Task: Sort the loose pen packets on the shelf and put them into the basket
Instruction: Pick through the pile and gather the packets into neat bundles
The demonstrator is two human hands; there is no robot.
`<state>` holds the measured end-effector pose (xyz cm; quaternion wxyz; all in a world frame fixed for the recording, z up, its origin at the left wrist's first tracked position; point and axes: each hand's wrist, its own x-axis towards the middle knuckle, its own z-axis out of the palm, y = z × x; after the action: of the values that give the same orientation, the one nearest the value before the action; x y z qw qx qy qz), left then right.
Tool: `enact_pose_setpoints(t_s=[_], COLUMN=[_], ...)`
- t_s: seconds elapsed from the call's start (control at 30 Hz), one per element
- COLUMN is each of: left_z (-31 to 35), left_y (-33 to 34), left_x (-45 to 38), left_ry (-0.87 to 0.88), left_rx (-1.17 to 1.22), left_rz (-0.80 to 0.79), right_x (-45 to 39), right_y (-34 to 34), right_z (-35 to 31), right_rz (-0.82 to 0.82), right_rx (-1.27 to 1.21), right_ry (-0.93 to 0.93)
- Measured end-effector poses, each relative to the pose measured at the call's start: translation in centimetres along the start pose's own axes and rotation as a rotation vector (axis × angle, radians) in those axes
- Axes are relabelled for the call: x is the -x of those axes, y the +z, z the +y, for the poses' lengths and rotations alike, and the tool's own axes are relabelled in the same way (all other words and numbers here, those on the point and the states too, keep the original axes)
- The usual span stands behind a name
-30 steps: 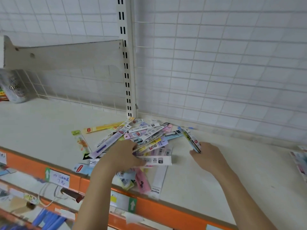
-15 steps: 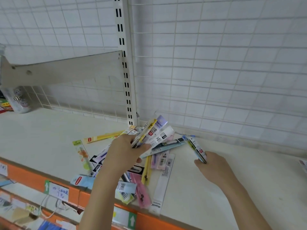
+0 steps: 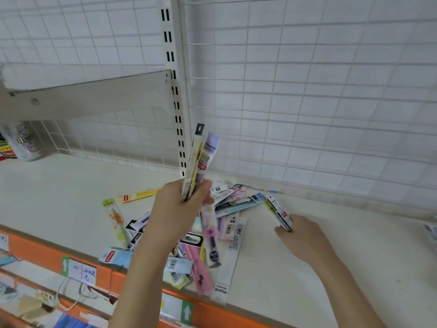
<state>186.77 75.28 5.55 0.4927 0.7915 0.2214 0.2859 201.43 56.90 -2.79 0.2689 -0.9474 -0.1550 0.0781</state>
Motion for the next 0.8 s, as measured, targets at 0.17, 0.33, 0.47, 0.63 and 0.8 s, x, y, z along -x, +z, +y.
enact_pose_setpoints(t_s=[0.17,0.33,0.47,0.63,0.8], left_z=[0.1,-0.8,-1.5,-2.2,-2.6], left_y=[0.7,1.5,1.9,1.8,2.2], left_x=[0.5,0.6,0.7,0.6,0.4], left_ry=[0.018,-0.025,-0.068,-0.111,-0.105], left_rx=[0.083,0.188,0.269,0.338,0.336], left_rz=[0.005,-0.072,-0.149,-0.154,-0.225], right_x=[0.4,0.9,1.7,2.4,2.6], right_y=[-0.4,-1.4,-2.1,-2.3,-2.4], right_z=[-0.2,-1.3,-2.5,-2.8,-3.4], right_rz=[0.006,0.062,0.107,0.065,0.066], right_rx=[-0.013,-0.145,-0.201,-0.247,-0.308], right_ry=[0.003,-0.081,-0.133,-0.169,-0.207])
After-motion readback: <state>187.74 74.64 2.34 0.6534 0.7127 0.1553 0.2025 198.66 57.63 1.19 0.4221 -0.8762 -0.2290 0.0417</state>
